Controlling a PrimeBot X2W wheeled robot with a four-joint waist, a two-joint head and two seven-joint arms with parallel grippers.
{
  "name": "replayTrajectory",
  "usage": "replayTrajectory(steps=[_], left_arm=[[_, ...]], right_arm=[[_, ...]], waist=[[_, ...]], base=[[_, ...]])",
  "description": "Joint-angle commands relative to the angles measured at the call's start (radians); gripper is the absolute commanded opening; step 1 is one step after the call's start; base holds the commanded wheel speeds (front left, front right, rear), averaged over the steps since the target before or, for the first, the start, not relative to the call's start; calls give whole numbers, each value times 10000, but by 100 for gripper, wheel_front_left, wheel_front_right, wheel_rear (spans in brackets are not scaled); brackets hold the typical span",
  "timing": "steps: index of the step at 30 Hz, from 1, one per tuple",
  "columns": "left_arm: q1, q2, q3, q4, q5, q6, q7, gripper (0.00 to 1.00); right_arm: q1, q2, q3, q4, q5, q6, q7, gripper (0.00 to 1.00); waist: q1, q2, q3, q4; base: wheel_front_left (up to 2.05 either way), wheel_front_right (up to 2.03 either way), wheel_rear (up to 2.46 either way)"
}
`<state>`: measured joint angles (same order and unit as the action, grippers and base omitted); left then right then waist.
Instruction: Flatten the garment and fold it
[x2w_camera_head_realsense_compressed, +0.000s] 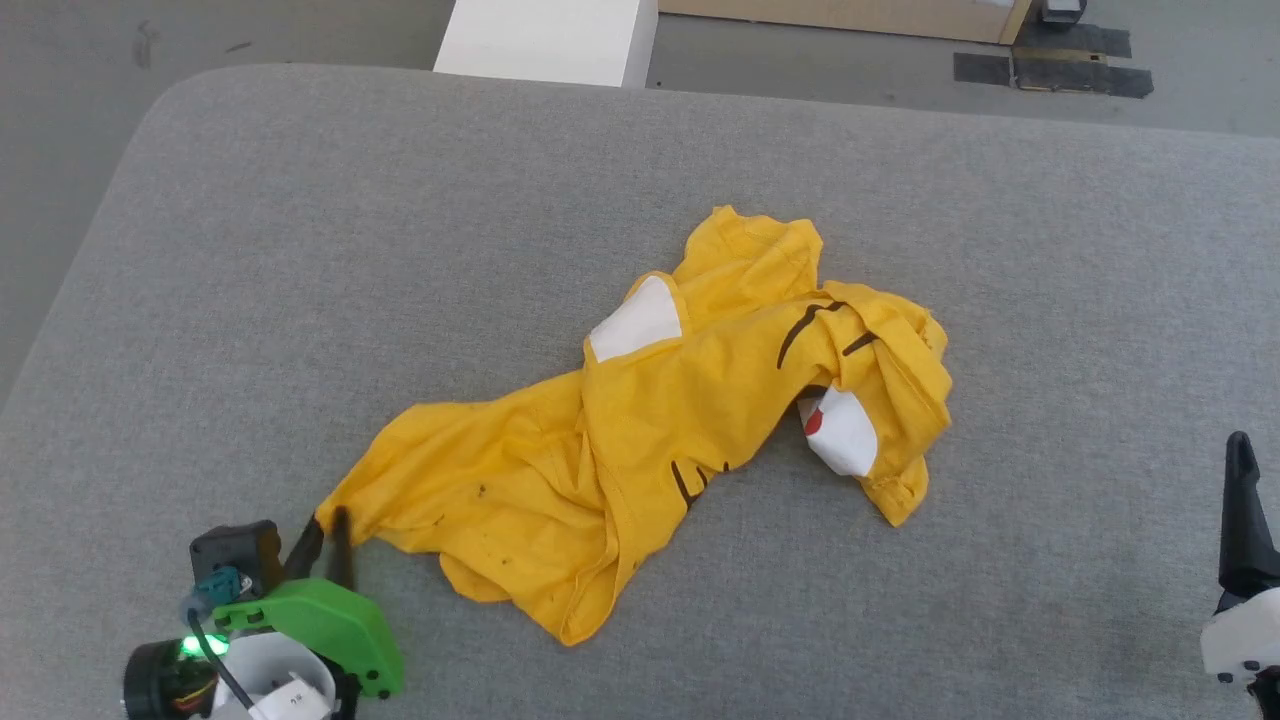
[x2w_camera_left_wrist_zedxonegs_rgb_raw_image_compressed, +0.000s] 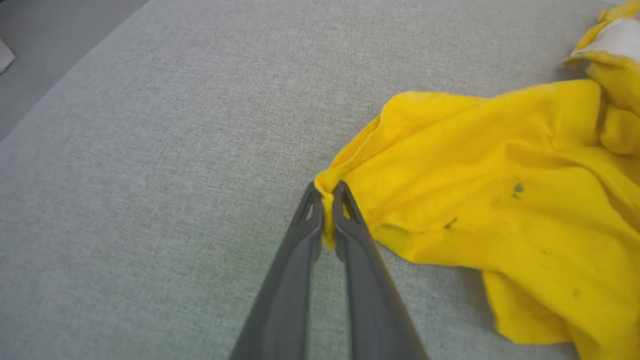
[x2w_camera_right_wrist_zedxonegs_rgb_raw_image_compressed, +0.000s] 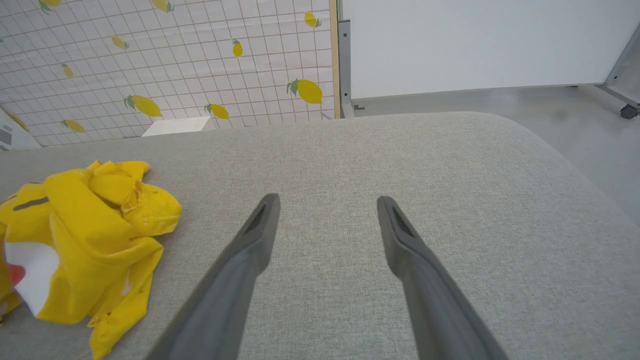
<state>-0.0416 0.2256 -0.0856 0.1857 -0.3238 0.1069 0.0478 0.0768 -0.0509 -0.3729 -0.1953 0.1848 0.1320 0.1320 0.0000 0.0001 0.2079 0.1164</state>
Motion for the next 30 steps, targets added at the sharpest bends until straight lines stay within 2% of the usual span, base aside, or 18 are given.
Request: replayTrajectory(steps=[1,5,9,13,18,23,30], left_arm=[[12,-141,8,4,-144,46,-208,100],[-153,-685,311,-407,-505,171,-1333,100],[-105,-952,555,-1190,-305,489,-2617,100],[366,-1134,576,-2015,113,840,-2968,100],[971,-1340,286,-2799,560,1071,-3065,100],[914,-1500,-176,-3064,708,1052,-3085,100],[457,-1619,-666,-2943,802,1022,-3093,100]], right_arm=[[-77,7,27,12,20,-13,24,100],[-77,7,19,-33,-16,-13,78,100],[-267,7,253,-286,-309,-13,267,100],[-1076,7,932,-672,-685,-13,804,100],[-3118,-51,2121,-695,-820,-13,2278,100],[-5324,-563,3338,321,-481,-13,4129,100],[-7897,-1154,4784,2756,-356,-13,6338,100]], waist=[[0,-1,1,20],[0,-1,-31,86],[0,-1,-60,143],[0,-1,15,186],[0,-1,394,306],[0,-1,907,664],[0,-1,1663,1299]], base=[[0,0,0],[0,0,0],[0,0,0],[0,0,0],[0,0,0],[0,0,0],[0,0,0]])
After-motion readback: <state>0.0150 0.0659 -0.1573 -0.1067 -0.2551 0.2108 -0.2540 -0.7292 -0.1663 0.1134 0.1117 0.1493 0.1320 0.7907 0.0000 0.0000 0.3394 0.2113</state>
